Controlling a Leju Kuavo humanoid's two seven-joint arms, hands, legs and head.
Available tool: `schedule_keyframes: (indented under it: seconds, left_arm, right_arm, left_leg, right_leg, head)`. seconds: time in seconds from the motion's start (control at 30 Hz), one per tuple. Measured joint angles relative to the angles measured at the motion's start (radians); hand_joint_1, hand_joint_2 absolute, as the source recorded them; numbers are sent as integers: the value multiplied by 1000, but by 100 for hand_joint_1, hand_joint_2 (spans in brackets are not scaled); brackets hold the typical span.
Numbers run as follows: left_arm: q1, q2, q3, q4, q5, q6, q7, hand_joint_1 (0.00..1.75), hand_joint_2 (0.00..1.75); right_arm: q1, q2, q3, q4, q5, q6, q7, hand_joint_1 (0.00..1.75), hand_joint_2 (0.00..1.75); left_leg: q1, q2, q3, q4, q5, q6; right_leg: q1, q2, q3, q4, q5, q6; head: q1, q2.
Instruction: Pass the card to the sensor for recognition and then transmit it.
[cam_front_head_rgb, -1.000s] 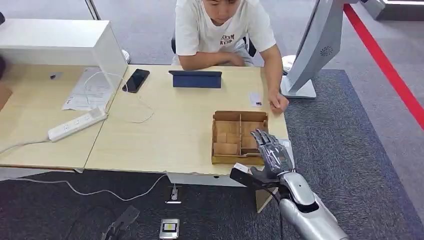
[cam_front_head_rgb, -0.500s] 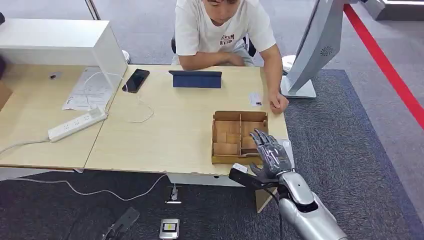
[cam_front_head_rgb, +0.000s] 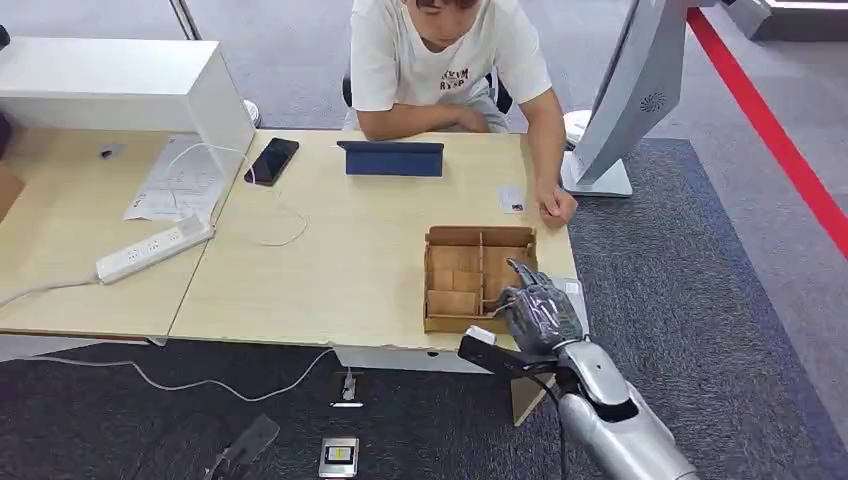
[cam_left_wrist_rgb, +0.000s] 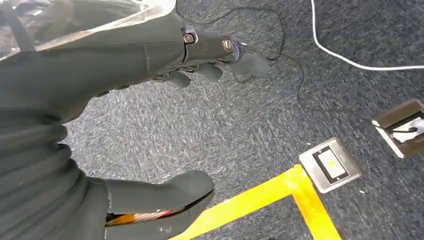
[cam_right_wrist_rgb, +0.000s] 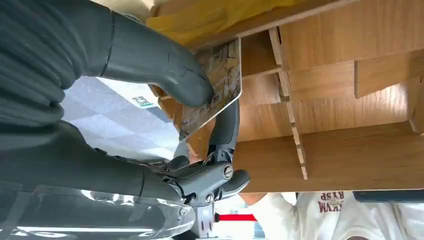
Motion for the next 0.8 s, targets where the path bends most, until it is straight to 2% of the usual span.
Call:
schedule_keyframes:
  seconds: [0.37,0.63,0.8]
  left_arm:
    - [26,-11,3,0,13,34,-58,0,175]
    - [15,-10,5,0,-3,10,-40,0,175]
    - [16,-13,5,0,-15,35,-79,0,175]
  right_arm:
    - [-3,-34,-11,-14,-27,-5,-23,175,175]
    - [-44,-35,-38,-49,-60,-104,-78,175,175]
    - [-91,-43,-86,-112,-80,-134,-95,175,175]
  left_leg:
    - [0,0,0,0,0,0]
    - [0,0,0,0,0,0]
    - [0,0,0,0,0,0]
  right_leg:
    - [0,0,0,0,0,0]
    - [0,0,0,0,0,0]
    - [0,0,0,0,1,0]
  head:
    - [0,0]
    - [0,0]
    - [0,0]
